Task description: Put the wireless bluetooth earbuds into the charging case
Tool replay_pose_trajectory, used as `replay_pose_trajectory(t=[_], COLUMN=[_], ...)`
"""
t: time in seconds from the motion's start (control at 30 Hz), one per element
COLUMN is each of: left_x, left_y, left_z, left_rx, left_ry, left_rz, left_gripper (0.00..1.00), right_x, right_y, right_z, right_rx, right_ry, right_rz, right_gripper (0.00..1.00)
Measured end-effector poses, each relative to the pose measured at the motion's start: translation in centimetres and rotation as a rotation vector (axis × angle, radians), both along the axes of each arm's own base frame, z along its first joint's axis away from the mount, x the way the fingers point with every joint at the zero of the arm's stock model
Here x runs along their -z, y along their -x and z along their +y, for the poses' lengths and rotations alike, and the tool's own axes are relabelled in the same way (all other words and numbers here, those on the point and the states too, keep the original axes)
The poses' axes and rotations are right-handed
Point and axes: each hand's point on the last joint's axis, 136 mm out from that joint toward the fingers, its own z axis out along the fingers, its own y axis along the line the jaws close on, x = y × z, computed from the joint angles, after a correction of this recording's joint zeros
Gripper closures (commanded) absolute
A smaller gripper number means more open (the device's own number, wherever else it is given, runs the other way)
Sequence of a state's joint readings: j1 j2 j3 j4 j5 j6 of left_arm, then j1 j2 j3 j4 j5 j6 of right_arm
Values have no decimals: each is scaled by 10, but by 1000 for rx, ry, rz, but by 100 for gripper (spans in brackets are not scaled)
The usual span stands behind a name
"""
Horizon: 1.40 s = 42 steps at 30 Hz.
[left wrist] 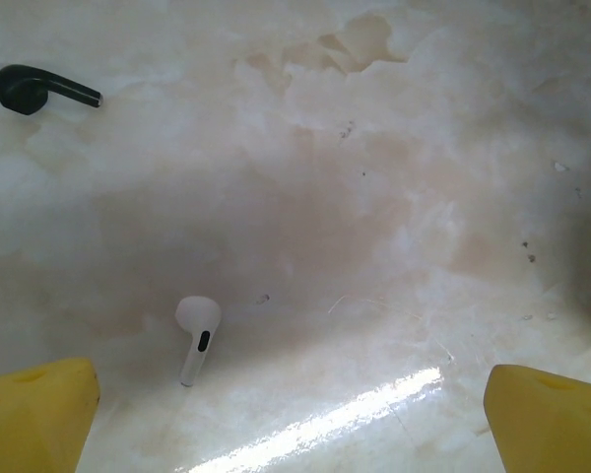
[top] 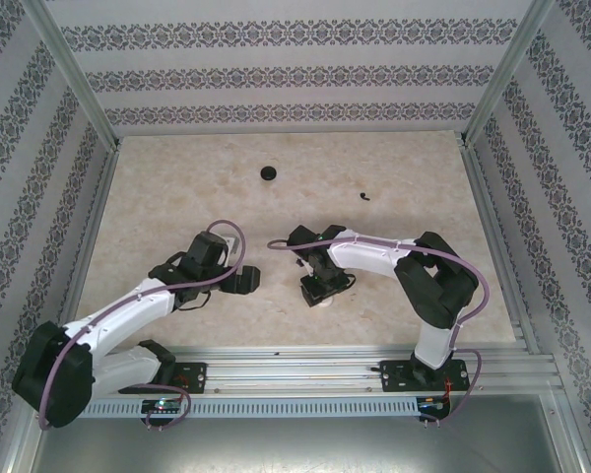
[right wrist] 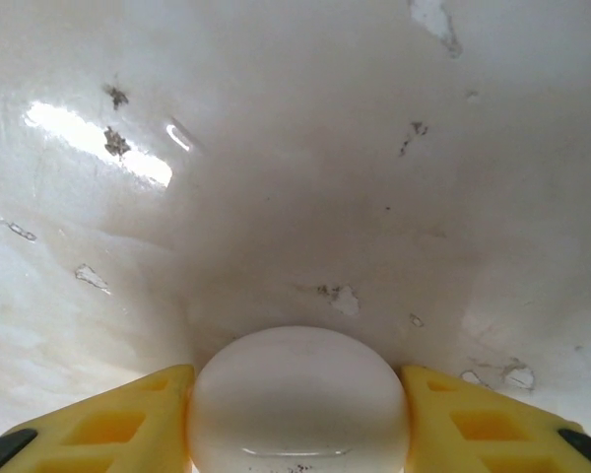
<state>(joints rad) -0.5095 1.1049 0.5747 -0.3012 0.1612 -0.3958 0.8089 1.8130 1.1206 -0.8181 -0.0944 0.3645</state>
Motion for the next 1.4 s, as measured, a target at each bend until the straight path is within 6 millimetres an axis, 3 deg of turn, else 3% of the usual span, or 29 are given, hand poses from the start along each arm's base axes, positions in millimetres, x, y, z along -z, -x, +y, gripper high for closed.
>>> replay_pose_trajectory(t=[0.17, 0.3, 0.37, 0.47, 0.57, 0.7, 0.83, 0.93, 1.07, 1.4], left_x=[-10, -24, -50, -106, -133, -110, -76, -65, -71, -88], left_y=[-1, -7, -23, -50, -51, -39, -10, 4, 1, -21], left_z=[-2, -15, -28, -48, -58, -70, -100, -121, -141, -161], left_rx=[11, 49, 85, 126, 150, 166, 241, 286, 299, 278], left_ry=[22, 63, 77, 143, 240, 303, 342, 375, 435, 508], left_rz=[-32, -47, -78, -209, -309, -300, -251, -239, -291, -403], left_gripper=[0, 3, 4, 8, 14, 14, 15, 20, 21, 23], right_x=[-4, -25, -43, -75, -98, -115, -123, -127, -134, -154], right_y=[-4, -21, -39, -64, -79, -87, -90, -90, -88, -87], right_z=[9, 14, 14, 8, -1, -12, -21, -20, -18, -6], right_rx=[94, 195, 266, 364, 433, 519, 591, 623, 665, 723], right_ry=[-30, -95, -155, -243, -304, -381, -430, -471, -523, -637], right_rz=[-3, -35, -75, -145, -196, -236, -267, -277, -282, -284], right_gripper=[55, 56, 56, 55, 53, 52, 53, 53, 52, 52])
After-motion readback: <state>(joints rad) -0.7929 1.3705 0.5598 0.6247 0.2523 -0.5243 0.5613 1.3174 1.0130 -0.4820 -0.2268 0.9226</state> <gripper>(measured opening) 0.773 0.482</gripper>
